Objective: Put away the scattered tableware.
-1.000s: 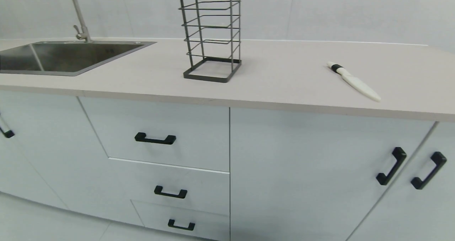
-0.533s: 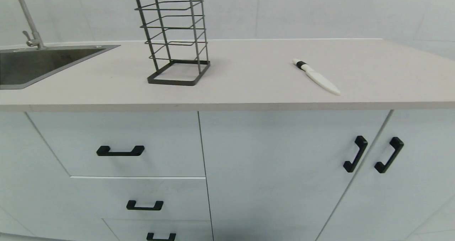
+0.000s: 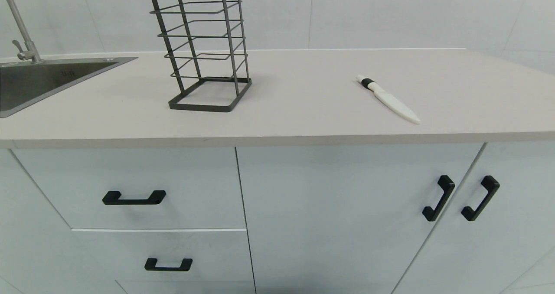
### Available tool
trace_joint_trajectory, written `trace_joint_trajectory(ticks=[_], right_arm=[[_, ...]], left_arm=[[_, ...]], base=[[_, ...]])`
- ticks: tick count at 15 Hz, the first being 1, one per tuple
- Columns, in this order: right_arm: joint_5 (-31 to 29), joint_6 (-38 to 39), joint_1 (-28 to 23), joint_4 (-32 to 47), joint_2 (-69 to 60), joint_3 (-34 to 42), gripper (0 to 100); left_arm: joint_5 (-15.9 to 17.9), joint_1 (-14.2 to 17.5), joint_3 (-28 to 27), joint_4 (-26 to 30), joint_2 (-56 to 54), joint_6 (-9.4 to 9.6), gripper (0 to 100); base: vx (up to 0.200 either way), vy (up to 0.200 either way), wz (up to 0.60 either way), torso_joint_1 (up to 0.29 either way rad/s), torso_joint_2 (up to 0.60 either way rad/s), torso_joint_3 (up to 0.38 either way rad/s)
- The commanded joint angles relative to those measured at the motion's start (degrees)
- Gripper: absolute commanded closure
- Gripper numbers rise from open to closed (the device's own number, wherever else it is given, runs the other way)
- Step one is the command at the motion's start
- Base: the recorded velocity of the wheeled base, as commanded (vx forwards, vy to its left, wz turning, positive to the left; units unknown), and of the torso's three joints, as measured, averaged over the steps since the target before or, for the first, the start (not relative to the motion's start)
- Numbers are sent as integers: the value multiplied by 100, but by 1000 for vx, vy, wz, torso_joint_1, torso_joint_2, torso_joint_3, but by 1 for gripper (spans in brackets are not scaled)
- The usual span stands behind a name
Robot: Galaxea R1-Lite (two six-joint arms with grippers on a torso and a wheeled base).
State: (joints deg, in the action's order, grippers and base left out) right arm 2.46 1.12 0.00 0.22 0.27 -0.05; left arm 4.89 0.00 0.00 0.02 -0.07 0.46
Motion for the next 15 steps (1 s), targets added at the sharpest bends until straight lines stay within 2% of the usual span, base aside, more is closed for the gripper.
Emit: trace_joint_trajectory(ticks=[1,4,8,15], right_arm=[[0,2,0,13,8,5,0],[0,2,0,13,8,5,0],[0,2,0,13,8,5,0],[0,11,0,13,8,5,0]], left_arm=[[3,0,0,-11,7,-2,0],[3,0,0,-11,7,-2,0],[3,0,0,-11,7,-2,0],[3,0,0,-11,7,-11,0]], base=[[0,0,0,0,0,0],[0,0,0,80,-107,-18],[0,0,0,232,-111,-150],[0,0,0,220,-563,-212]])
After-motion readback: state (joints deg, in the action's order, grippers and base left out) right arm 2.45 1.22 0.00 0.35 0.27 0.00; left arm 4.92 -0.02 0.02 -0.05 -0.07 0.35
